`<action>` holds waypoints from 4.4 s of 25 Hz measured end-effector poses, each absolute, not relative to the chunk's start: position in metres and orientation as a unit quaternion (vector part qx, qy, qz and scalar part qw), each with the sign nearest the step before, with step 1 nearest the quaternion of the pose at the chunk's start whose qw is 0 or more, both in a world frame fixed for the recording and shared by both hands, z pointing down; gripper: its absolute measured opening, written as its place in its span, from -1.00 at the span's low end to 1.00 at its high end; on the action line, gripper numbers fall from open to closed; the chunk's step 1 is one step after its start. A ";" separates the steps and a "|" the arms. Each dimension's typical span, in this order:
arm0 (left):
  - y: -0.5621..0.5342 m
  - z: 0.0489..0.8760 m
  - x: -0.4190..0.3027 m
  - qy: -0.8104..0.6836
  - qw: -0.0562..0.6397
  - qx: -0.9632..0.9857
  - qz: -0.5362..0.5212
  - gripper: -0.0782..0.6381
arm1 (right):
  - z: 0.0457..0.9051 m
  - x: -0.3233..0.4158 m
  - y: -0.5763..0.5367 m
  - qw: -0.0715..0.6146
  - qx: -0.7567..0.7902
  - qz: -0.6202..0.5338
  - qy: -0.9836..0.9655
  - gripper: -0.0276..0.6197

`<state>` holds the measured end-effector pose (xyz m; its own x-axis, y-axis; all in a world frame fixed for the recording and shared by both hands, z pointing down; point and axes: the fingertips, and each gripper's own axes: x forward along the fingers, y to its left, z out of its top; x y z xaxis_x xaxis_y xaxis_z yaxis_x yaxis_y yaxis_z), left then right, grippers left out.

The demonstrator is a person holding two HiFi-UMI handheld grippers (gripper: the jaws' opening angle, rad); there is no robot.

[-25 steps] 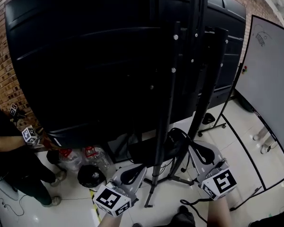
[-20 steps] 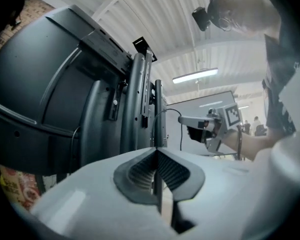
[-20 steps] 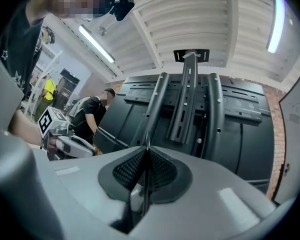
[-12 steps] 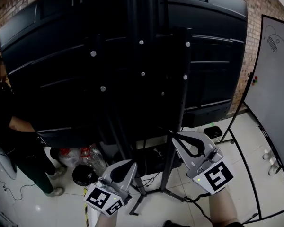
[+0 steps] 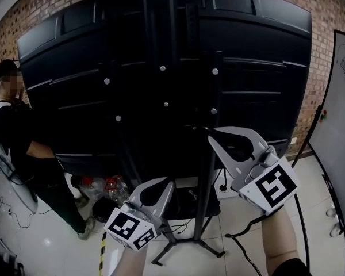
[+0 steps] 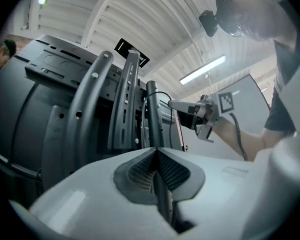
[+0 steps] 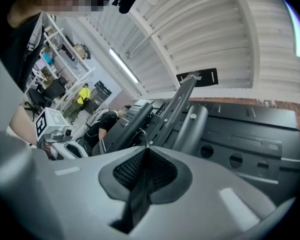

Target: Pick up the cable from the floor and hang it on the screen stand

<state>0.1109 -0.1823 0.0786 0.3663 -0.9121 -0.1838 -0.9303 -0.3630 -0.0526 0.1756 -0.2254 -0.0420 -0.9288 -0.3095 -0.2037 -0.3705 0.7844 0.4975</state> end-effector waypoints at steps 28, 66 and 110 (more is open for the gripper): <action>-0.279 -0.067 0.132 0.492 0.174 -0.851 0.064 -0.77 | -0.189 0.203 -0.342 0.044 -0.308 0.260 0.914 -0.85; -0.201 -0.031 0.103 0.528 0.192 -0.823 0.086 -0.77 | -0.039 0.261 -0.293 0.159 -0.418 0.175 0.877 -0.82; -0.120 0.201 0.121 0.545 0.003 -0.838 0.019 -0.77 | 0.220 0.180 -0.157 0.027 -0.289 0.037 0.956 -0.89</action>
<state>0.1212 -0.1204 0.2013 0.4047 -0.9138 -0.0361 -0.9140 -0.4054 0.0157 0.1802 -0.1573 0.2201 -0.8318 -0.5504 -0.0721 -0.5543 0.8306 0.0547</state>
